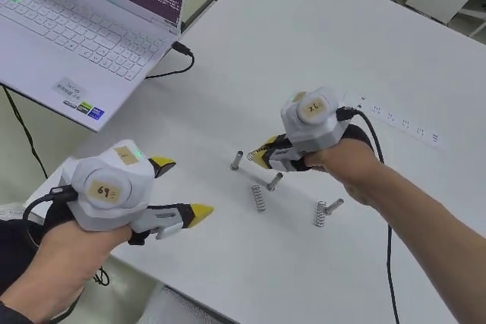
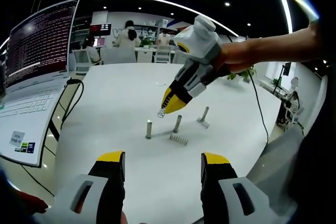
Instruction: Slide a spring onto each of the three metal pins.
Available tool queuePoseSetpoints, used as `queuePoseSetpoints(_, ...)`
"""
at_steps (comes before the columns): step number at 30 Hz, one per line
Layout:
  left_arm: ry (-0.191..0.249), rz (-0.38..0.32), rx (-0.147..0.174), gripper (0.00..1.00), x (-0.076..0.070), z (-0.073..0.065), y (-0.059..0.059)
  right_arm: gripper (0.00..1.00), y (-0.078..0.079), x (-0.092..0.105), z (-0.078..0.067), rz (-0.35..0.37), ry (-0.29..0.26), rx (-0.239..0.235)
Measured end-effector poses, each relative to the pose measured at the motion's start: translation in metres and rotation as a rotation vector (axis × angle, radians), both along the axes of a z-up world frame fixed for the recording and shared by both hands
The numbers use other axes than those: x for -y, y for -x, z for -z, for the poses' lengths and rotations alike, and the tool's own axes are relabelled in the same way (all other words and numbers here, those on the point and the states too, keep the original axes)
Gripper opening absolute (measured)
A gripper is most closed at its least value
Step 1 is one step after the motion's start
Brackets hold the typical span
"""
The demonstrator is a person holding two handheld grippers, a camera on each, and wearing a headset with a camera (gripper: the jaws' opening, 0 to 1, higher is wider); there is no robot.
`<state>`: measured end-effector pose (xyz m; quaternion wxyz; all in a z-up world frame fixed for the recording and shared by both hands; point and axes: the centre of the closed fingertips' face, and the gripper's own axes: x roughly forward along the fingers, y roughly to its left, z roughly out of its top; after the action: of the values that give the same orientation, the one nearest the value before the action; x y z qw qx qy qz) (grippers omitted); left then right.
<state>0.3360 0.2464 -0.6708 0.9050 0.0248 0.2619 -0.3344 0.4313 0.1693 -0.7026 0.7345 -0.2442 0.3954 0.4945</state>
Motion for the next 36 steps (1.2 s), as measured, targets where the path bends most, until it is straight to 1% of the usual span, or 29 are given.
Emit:
queuePoseSetpoints(9, 0.001, 0.008, -0.008, 0.53, 0.002, 0.000, 0.000, 0.09, -0.011, -0.007, 0.011, 0.016, 0.003, -0.007)
queuePoseSetpoints(17, -0.001, 0.009, -0.016, 0.53, 0.001, 0.004, 0.001, 0.09, -0.011, -0.011, 0.018, 0.004, 0.012, -0.020)
queuePoseSetpoints(27, 0.000, 0.010, -0.024, 0.53, 0.002, 0.006, 0.002, 0.09, -0.015, -0.014, 0.021, 0.004, 0.014, -0.024)
queuePoseSetpoints(36, 0.003, 0.009, -0.027, 0.53, 0.003, 0.008, 0.002, 0.09, -0.016, -0.016, 0.027, -0.011, 0.031, -0.028)
